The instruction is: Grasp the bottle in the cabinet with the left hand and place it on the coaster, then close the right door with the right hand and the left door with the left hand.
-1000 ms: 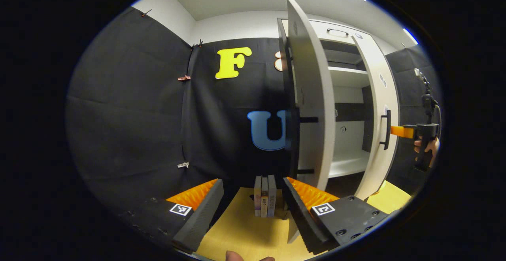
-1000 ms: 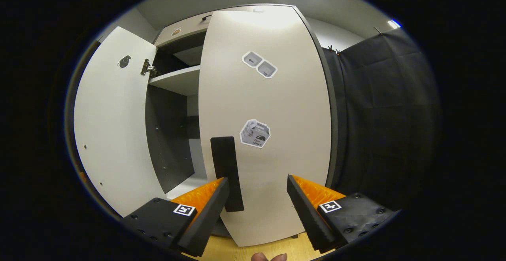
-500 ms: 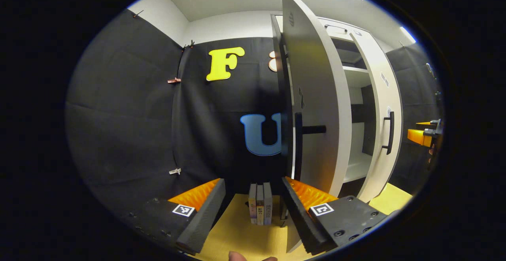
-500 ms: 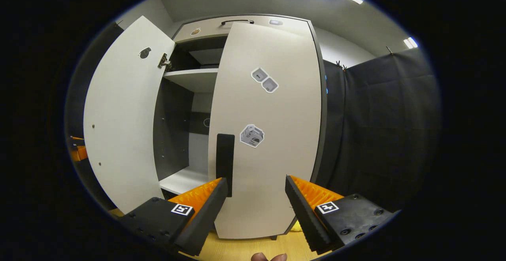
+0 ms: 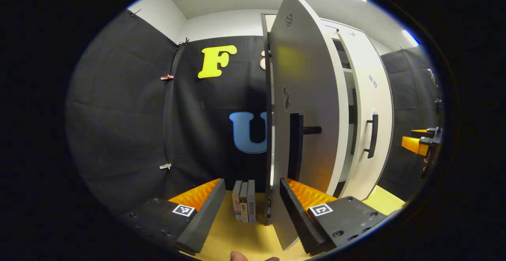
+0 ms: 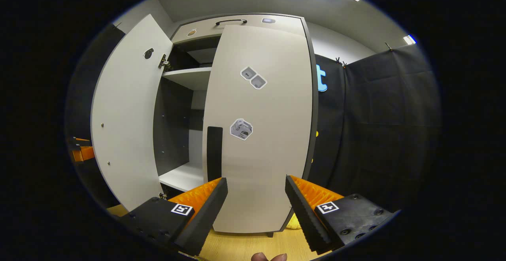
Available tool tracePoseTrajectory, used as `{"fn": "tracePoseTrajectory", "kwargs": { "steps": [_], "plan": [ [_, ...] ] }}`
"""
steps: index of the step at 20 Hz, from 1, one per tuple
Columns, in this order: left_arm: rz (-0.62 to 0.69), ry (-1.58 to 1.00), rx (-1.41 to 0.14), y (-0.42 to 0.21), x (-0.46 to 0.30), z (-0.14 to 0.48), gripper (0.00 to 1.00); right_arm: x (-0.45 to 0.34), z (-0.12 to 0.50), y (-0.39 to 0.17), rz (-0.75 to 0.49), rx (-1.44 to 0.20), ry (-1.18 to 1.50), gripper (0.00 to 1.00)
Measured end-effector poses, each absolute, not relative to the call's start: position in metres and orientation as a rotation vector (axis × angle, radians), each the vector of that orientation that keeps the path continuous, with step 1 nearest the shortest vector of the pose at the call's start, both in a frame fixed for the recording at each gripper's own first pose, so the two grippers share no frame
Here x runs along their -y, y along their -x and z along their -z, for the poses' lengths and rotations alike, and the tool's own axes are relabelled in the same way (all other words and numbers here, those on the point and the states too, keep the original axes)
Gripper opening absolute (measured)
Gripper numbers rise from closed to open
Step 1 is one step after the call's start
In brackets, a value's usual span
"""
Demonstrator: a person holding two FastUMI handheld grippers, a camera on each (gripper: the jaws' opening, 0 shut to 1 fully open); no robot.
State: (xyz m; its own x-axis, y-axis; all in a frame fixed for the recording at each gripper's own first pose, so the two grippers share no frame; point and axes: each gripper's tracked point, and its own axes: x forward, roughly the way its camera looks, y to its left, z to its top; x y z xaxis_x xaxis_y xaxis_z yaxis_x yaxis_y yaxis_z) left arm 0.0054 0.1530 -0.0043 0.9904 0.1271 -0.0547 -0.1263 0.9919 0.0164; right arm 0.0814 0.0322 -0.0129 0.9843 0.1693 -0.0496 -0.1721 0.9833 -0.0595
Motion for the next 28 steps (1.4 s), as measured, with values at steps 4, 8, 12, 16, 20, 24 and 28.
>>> {"fn": "tracePoseTrajectory", "kwargs": {
  "steps": [4, 8, 12, 16, 20, 24, 28],
  "plan": [
    [-0.120, 0.004, -0.061, -0.011, -0.129, 0.005, 0.90, -0.012, 0.015, -0.075, -0.174, -0.055, 0.050, 0.97],
    [-0.092, 0.002, -0.061, -0.022, -0.093, 0.005, 0.90, 0.004, 0.017, -0.069, -0.179, -0.064, 0.051, 0.97],
    [-0.073, -0.006, -0.051, -0.042, -0.056, 0.003, 0.92, 0.021, 0.019, -0.061, -0.177, -0.078, 0.040, 0.97],
    [-0.047, -0.030, -0.053, -0.066, -0.021, 0.002, 0.93, 0.037, 0.022, -0.053, -0.160, -0.092, 0.024, 0.97],
    [-0.054, -0.025, -0.055, -0.083, -0.005, 0.003, 0.93, 0.044, 0.020, -0.046, -0.160, -0.092, 0.011, 0.97],
    [-0.055, -0.032, -0.053, -0.102, 0.008, 0.003, 0.93, 0.045, 0.021, -0.045, -0.166, -0.098, 0.008, 0.97],
    [-0.058, -0.035, -0.050, -0.118, 0.020, 0.004, 0.94, 0.047, 0.020, -0.043, -0.170, -0.102, -0.003, 0.97]
  ]
}}
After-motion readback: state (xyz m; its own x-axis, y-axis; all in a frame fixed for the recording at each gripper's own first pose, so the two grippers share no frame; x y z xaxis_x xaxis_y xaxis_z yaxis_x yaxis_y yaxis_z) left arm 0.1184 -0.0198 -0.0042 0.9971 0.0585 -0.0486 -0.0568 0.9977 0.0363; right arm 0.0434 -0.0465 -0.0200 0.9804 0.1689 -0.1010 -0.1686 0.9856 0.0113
